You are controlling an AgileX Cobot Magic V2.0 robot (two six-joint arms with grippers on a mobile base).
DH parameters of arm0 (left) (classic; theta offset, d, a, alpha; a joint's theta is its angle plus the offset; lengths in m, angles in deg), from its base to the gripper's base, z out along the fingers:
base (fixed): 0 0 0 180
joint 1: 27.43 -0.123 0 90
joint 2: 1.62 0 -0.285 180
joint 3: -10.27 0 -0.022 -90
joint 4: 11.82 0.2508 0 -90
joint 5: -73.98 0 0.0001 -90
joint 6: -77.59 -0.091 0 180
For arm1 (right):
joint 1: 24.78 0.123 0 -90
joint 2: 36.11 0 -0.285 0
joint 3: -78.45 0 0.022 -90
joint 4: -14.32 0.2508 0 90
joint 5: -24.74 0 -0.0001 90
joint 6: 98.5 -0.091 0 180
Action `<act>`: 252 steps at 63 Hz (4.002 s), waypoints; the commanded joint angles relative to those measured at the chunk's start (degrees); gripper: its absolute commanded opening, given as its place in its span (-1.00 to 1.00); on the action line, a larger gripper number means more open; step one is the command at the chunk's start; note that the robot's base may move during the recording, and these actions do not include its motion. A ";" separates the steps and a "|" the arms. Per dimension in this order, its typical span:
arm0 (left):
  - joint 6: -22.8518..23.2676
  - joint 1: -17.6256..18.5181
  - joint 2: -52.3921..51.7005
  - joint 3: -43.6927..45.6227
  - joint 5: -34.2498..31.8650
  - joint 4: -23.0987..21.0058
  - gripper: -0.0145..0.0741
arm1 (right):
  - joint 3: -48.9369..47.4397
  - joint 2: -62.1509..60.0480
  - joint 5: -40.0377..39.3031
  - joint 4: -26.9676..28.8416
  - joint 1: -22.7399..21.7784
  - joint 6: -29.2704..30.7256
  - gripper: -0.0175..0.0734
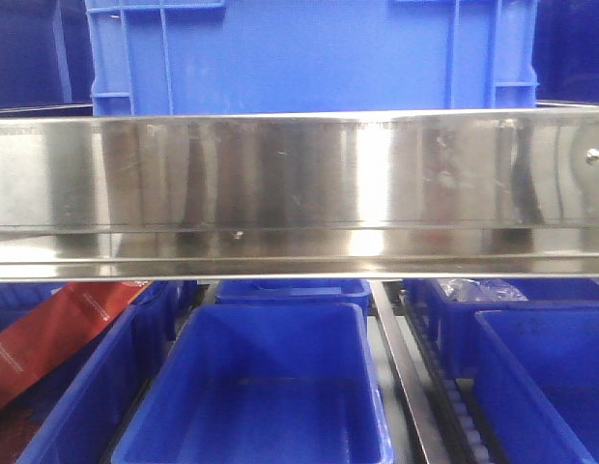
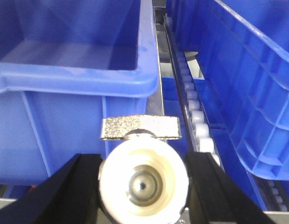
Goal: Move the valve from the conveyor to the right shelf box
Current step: 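Lower both held valves down into a blue box on the shelf, then open both grippers to drop the valves into the blue box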
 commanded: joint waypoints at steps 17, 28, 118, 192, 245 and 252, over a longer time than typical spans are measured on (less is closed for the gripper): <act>0.12 -0.15 -0.29 0.32 -2.74 -0.55 -0.92 | -0.51 -0.33 -3.83 -0.37 -0.15 0.02 -0.97; 0.12 -0.15 -0.29 0.32 -2.74 -0.55 -0.92 | -0.51 -0.33 -3.83 -0.37 -0.15 0.02 -0.97; -2.23 15.82 25.79 27.59 1.52 0.17 -0.92 | -19.04 12.64 -5.50 0.83 10.61 0.02 -0.97; 21.28 34.55 64.05 51.60 -6.10 16.00 -0.92 | -47.52 51.90 -5.44 0.92 23.36 -3.88 -0.97; 21.11 34.68 64.41 51.60 -5.94 13.68 0.09 | -47.52 52.00 -1.01 1.09 21.61 -3.88 0.18; 21.11 34.68 64.41 51.60 -5.94 13.68 0.09 | -47.52 52.00 -0.80 1.09 21.61 -3.88 0.18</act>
